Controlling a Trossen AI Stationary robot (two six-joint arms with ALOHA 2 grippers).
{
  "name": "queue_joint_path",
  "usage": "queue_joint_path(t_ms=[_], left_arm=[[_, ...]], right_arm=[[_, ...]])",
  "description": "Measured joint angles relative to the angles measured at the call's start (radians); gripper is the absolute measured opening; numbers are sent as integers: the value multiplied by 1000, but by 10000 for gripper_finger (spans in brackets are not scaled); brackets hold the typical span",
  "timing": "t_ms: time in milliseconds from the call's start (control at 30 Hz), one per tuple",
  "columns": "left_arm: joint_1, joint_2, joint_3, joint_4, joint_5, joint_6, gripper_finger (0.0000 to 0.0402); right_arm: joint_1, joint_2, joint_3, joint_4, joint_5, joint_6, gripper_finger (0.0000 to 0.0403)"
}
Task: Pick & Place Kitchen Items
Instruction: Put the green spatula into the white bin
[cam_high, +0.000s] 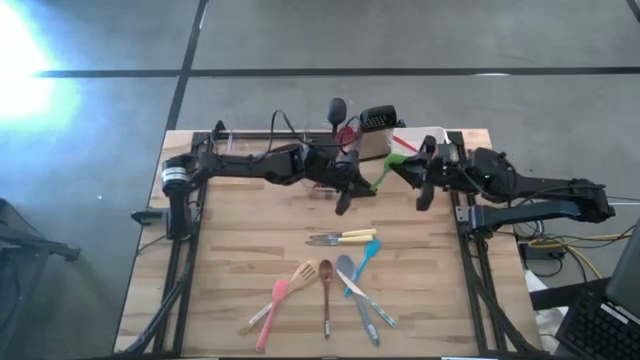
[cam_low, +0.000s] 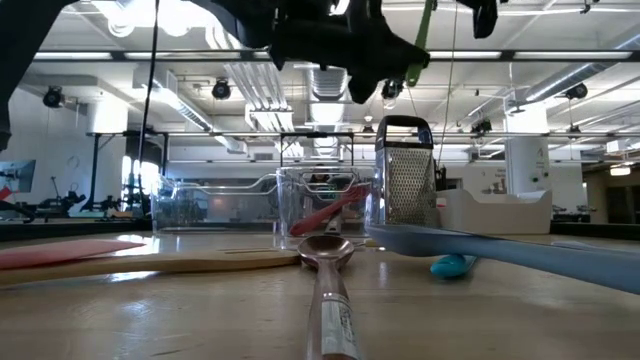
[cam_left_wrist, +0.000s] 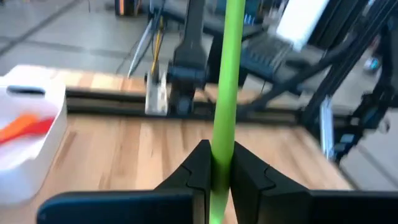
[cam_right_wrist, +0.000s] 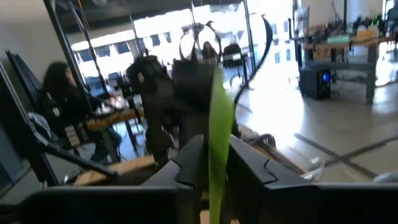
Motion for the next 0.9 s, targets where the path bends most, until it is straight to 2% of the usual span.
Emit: queue_joint_path(t_ms=[167,300,400,567,700,900], left_arm=[[0,-46,64,-338,-29,141,35],[5,-67,154,-705,-74,289,35],[5,-63,225,-997,-136,396,35],[8,-62,330,-1356,-143,508,35],[8,-62,385,-1502,-143,504,35],[6,-53,388,-1558,-139,470,35]], right_arm=[[0,-87,2,-71,-14,0,98],[0,-159,2,-145,-32,-5,122],[0,-173,3,-177,-45,-13,134],[0,-127,3,-214,-118,-28,140],[0,-47,3,-217,-197,-26,135],[0,141,51,-205,-278,-8,122]])
